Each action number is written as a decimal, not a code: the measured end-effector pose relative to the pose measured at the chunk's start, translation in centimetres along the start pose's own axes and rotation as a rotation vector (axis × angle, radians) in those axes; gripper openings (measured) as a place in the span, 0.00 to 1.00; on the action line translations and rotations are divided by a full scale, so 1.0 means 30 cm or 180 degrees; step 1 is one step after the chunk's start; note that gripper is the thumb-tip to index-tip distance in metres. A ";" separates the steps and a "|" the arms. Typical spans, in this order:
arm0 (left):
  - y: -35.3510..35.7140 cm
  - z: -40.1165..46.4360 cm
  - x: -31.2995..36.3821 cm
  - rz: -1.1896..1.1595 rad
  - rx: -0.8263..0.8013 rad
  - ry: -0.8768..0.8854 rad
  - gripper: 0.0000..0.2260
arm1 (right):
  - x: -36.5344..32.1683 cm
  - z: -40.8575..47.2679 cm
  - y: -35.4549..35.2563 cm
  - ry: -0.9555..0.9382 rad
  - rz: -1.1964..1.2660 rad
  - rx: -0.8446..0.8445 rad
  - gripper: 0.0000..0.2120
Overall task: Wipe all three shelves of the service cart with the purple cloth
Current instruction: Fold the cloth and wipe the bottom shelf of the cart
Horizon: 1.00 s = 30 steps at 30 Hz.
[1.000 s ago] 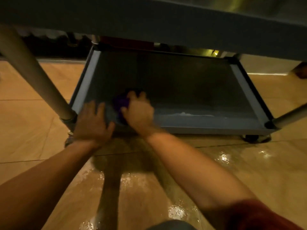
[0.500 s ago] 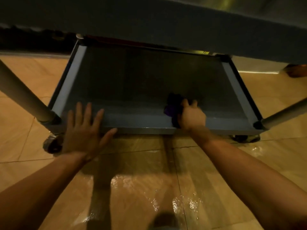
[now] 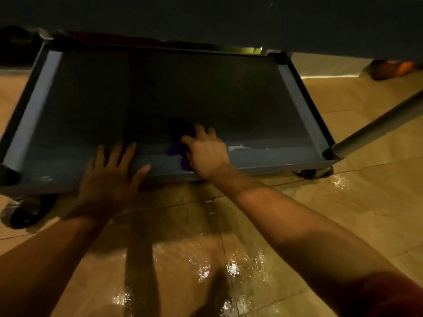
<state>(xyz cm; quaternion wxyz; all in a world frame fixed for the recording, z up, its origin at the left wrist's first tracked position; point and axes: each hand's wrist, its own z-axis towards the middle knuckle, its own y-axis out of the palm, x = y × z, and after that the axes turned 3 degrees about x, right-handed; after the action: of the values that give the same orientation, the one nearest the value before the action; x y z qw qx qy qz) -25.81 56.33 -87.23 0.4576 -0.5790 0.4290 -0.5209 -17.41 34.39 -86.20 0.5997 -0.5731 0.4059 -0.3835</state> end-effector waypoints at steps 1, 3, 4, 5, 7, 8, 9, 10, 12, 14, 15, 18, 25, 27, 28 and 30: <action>0.006 -0.001 -0.010 0.0070 -0.0022 0.0020 0.37 | 0.061 -0.017 -0.011 0.0169 0.0029 -0.0043 0.20; 0.006 0.000 -0.020 0.0083 -0.0031 -0.0042 0.38 | 0.196 -0.050 -0.035 0.0557 -0.0021 -0.0172 0.21; 0.009 0.003 -0.021 0.0080 -0.0046 -0.0060 0.39 | 0.274 -0.068 -0.043 0.0757 -0.0100 -0.0277 0.22; 0.013 0.008 -0.024 0.0070 -0.0054 -0.0079 0.40 | 0.355 -0.082 -0.051 0.0950 -0.0174 -0.0384 0.22; 0.023 0.008 -0.028 0.0100 -0.0085 -0.0069 0.41 | 0.513 -0.122 -0.070 0.1336 -0.0274 -0.0510 0.21; 0.028 0.006 -0.024 0.0127 -0.0112 -0.0069 0.42 | 0.586 -0.142 -0.078 0.1536 -0.0334 -0.0497 0.19; 0.030 0.005 -0.022 0.0123 -0.0115 -0.0082 0.42 | 0.638 -0.156 -0.088 0.1711 -0.0420 -0.0468 0.18; 0.031 0.004 -0.018 0.0114 -0.0110 -0.0090 0.41 | 0.675 -0.164 -0.094 0.1850 -0.0522 -0.0484 0.18; 0.028 -0.005 -0.008 0.0108 -0.0079 -0.0021 0.41 | 0.707 -0.168 -0.109 0.2090 -0.0653 -0.0604 0.19; 0.025 -0.012 -0.010 0.0109 -0.0092 -0.0010 0.41 | 0.724 -0.169 -0.116 0.2395 -0.0610 -0.0693 0.19; 0.023 -0.010 -0.016 0.0104 -0.0138 -0.0018 0.41 | 0.733 -0.175 -0.121 0.2596 -0.0588 -0.0701 0.19; 0.013 0.004 -0.016 0.0018 -0.0394 -0.0132 0.41 | 0.784 -0.222 -0.163 0.3142 -0.0378 -0.0481 0.14; -0.064 0.015 -0.018 -0.0178 -0.0272 0.0163 0.35 | 0.634 -0.292 -0.248 0.3070 0.1995 0.0759 0.11; -0.114 0.032 0.041 -0.0454 0.0002 0.0431 0.31 | 0.529 -0.269 -0.276 0.2970 0.2580 0.0920 0.11; -0.127 0.025 0.086 -0.0879 -0.0013 0.0420 0.28 | 0.466 -0.259 -0.285 0.2949 0.2818 0.0914 0.12; -0.213 0.026 0.228 -0.2038 -0.0600 0.0087 0.20 | 0.358 -0.245 -0.327 0.2952 0.3244 0.0883 0.13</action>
<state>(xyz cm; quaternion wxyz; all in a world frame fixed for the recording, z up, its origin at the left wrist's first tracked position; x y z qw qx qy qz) -24.30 51.10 -79.59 0.2093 -0.7171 0.2778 -0.6040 -20.13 21.20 -76.99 0.5374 -0.0069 0.7851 -0.3078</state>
